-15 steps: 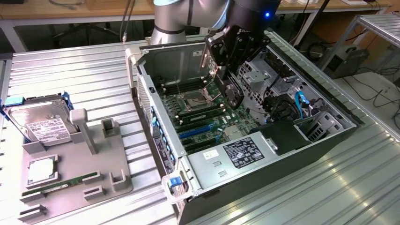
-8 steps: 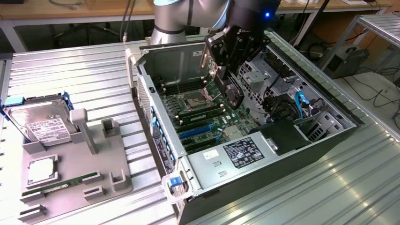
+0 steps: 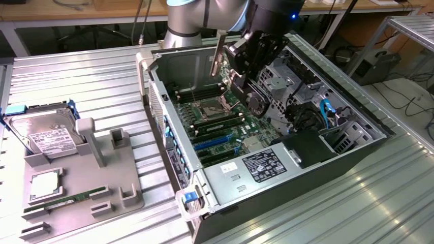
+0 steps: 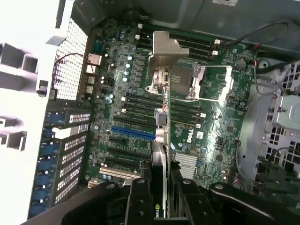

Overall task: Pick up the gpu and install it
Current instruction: 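Insert the gpu into the slot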

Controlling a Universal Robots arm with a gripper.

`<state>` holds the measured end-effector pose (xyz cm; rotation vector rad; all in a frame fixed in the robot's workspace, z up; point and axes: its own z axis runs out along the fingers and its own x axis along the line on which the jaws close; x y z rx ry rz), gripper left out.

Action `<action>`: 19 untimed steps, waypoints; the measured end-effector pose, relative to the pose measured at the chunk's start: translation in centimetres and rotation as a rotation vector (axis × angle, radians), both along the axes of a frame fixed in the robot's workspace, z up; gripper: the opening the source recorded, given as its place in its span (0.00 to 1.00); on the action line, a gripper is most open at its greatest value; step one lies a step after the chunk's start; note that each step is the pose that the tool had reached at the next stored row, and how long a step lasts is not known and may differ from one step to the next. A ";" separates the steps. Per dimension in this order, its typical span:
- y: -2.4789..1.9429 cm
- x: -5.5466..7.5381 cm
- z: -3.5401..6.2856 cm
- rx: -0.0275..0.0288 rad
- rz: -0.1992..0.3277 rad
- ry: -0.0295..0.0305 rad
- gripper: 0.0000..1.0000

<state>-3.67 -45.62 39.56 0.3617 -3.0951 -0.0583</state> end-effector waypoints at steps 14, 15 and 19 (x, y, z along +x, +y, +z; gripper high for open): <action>0.00 0.0 -0.36 0.0000 0.350 0.0000 0.26; 0.00 0.0 -0.40 -0.0001 0.383 0.0000 0.26; 0.00 0.0 -0.52 0.0000 0.487 0.0000 0.26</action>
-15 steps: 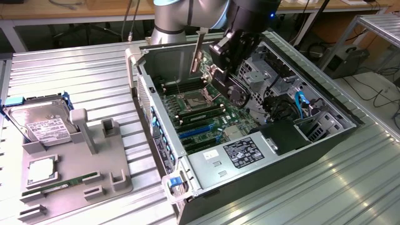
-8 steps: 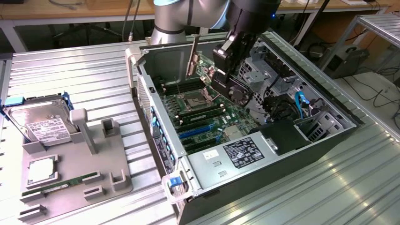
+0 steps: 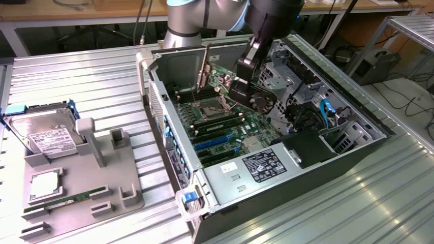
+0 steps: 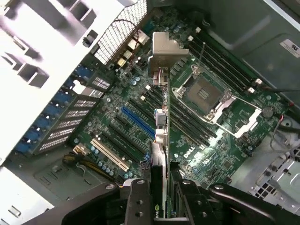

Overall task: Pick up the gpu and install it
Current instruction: 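Insert the gpu into the slot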

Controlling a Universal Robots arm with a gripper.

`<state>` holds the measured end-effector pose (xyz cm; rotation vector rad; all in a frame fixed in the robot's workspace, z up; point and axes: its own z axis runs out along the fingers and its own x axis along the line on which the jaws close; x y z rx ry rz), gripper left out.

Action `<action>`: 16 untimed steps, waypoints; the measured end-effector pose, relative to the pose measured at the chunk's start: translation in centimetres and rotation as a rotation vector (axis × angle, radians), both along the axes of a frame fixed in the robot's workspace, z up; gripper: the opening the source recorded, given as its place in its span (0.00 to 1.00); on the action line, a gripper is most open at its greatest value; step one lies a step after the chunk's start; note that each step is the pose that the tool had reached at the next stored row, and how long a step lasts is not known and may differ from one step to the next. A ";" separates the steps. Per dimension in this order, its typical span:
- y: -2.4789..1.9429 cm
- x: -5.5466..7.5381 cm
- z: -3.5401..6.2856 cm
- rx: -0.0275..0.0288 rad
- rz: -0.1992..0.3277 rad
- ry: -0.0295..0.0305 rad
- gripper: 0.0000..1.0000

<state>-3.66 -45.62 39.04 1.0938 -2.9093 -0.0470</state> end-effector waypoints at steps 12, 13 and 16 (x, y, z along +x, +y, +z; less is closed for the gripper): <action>0.00 0.0 -0.31 0.0000 0.242 0.0000 0.26; 0.00 0.0 -0.34 0.0000 0.260 0.0000 0.26; 0.00 0.0 -0.41 0.0000 0.316 0.0000 0.26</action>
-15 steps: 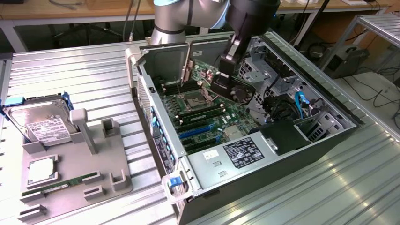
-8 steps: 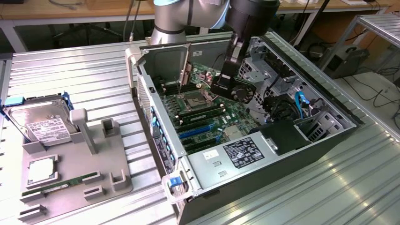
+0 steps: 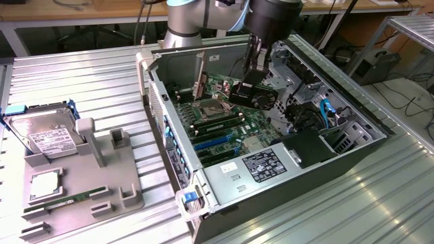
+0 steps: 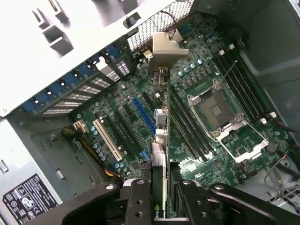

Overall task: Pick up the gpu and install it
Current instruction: 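Insert the gpu into the slot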

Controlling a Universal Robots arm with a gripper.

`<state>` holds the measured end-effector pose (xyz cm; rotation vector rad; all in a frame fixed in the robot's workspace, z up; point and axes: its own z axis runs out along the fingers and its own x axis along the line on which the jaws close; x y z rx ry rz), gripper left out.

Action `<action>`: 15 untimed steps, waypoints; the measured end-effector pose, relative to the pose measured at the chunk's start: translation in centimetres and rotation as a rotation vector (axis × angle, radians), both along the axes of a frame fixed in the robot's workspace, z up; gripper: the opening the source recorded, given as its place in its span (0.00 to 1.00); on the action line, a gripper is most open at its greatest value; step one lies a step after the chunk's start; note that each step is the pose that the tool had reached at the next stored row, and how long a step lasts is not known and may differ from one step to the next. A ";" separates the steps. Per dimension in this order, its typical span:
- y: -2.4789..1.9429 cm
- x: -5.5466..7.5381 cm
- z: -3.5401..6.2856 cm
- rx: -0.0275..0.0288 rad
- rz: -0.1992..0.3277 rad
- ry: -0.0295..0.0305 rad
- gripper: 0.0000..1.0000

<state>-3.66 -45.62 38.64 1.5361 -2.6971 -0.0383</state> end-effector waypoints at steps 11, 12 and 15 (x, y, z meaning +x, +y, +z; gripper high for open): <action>0.00 0.0 -0.41 0.0000 0.281 0.0000 0.26; 0.00 0.0 -0.46 0.0000 0.299 0.0000 0.26; 0.00 0.0 -0.58 0.0000 0.358 0.0000 0.26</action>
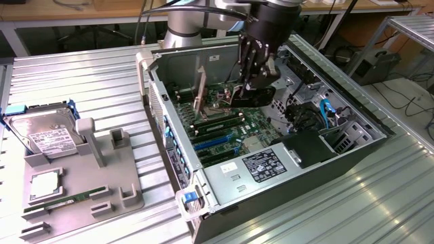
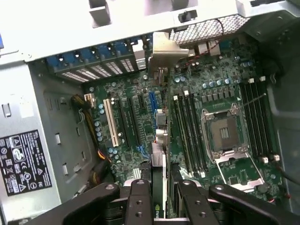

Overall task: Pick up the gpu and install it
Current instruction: 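Insert the gpu into the slot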

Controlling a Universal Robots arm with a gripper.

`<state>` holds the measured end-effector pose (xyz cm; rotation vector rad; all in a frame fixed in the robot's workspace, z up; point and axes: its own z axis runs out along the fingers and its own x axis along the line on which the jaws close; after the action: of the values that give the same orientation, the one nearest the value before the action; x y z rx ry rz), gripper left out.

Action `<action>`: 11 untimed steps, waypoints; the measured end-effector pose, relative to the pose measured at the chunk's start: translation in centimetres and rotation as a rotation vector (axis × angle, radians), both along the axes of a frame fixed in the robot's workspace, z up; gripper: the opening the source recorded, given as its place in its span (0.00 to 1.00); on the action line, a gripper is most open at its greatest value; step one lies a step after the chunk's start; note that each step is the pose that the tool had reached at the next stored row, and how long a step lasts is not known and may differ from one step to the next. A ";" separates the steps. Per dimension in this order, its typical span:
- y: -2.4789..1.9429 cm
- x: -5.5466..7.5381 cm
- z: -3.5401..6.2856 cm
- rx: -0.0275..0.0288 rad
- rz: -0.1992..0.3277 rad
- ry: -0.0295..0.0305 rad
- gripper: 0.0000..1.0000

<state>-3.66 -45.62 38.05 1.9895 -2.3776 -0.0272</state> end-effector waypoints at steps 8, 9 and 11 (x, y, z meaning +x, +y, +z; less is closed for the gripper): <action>0.00 0.0 -0.91 0.0001 0.177 -0.0001 0.26; 0.00 0.0 -1.19 0.0001 0.210 0.0000 0.26; 0.00 0.0 -1.80 -0.0001 0.256 0.0000 0.26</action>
<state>-3.70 -45.62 36.26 2.2749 -2.1034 -0.0188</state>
